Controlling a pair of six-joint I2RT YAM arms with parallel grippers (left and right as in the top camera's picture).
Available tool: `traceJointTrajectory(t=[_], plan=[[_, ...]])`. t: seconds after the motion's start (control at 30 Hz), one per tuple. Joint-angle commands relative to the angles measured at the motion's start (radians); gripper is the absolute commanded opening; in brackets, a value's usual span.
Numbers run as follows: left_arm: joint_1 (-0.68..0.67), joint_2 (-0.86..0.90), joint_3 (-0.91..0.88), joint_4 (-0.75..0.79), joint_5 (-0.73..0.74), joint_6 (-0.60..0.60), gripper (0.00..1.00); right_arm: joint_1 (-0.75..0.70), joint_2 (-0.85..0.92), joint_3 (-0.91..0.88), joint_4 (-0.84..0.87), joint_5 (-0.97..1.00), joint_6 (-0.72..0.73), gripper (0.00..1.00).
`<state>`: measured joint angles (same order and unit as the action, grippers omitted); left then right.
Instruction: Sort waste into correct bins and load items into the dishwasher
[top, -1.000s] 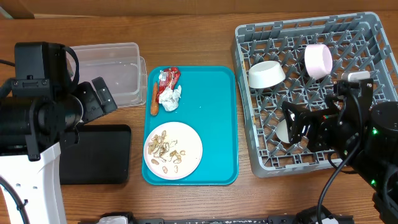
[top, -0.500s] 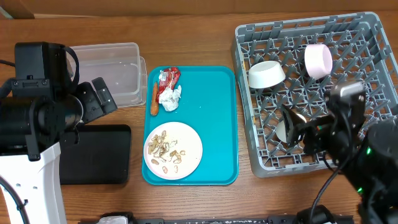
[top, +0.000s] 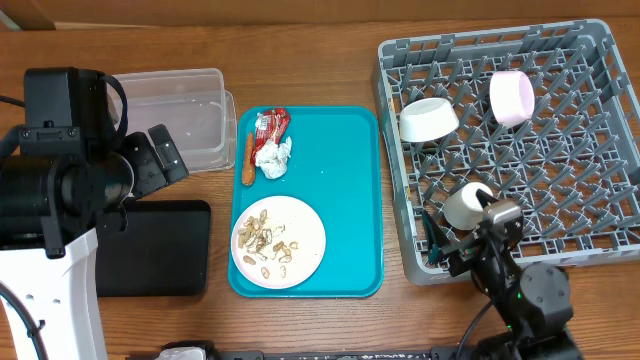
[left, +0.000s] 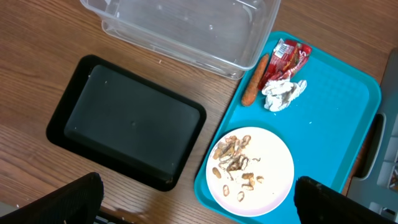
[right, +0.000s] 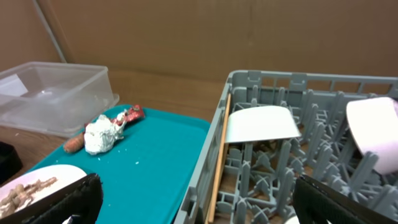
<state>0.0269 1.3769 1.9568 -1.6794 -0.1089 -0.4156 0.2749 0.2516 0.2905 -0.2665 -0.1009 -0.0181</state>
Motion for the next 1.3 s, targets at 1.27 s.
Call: traceJointTrajectory(t=[1.27], plan=[[-0.002, 0.01, 0.0, 0.048, 0.376, -0.102, 1.0, -0.006, -0.249, -0.233, 0.079, -0.013, 0.003, 1.0]])
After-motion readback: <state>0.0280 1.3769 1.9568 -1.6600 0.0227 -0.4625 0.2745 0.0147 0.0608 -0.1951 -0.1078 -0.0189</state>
